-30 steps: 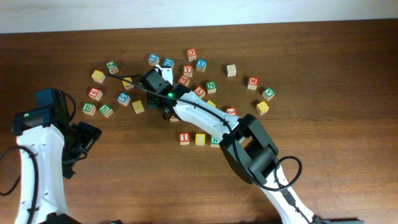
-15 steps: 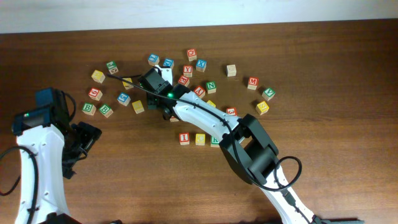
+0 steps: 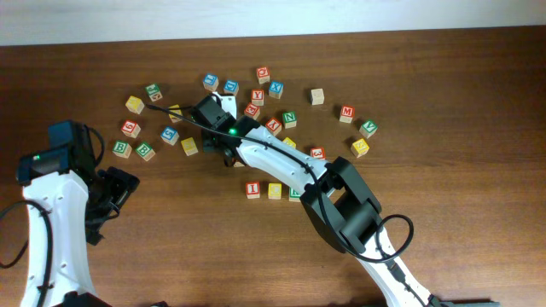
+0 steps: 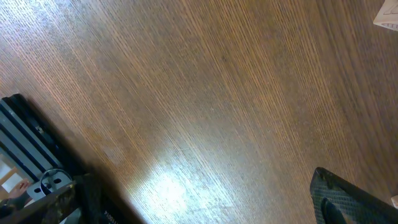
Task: Spell out ICRA
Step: 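Lower the right gripper and close it on the red A block, then carry the A block to the right of the R block and lower it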
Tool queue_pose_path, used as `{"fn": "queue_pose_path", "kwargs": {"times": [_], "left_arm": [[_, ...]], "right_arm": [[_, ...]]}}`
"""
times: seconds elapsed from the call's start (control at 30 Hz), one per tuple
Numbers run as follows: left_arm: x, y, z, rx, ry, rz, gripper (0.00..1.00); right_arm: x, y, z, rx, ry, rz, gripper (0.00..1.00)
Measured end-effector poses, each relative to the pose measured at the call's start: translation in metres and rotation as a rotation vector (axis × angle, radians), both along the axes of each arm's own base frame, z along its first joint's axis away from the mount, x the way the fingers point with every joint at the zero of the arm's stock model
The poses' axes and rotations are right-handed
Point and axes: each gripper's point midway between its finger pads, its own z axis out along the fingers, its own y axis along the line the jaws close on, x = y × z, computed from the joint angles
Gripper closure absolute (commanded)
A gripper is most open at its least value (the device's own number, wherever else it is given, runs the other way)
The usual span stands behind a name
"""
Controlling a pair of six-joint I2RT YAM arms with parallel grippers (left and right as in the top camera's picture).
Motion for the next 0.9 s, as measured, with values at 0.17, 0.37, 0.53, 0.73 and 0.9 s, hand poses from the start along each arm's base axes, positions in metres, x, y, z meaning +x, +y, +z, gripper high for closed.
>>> {"fn": "queue_pose_path", "kwargs": {"times": [0.17,0.37,0.53,0.73,0.9], "left_arm": [[0.0000,0.0000,0.0001,0.000,0.000,0.000,0.01],[0.0000,0.0000,0.0000,0.000,0.000,0.000,0.01],[0.0000,0.0000,0.0000,0.000,0.000,0.000,0.01],[0.0000,0.0000,0.0000,0.000,0.000,0.000,0.01],[0.0000,0.0000,0.0000,0.000,0.000,0.000,0.01]], "right_arm": [[0.0022,0.0011,0.0017,0.006,-0.011,-0.002,0.62],[0.0035,0.0004,0.0024,0.001,-0.020,-0.007,0.55],[0.0040,0.0024,0.0005,0.004,-0.023,-0.005,0.62],[0.0042,0.0020,0.0003,0.002,-0.025,-0.007,0.74],[0.0042,0.0020,0.0003,0.002,-0.025,-0.007,0.76]]}}
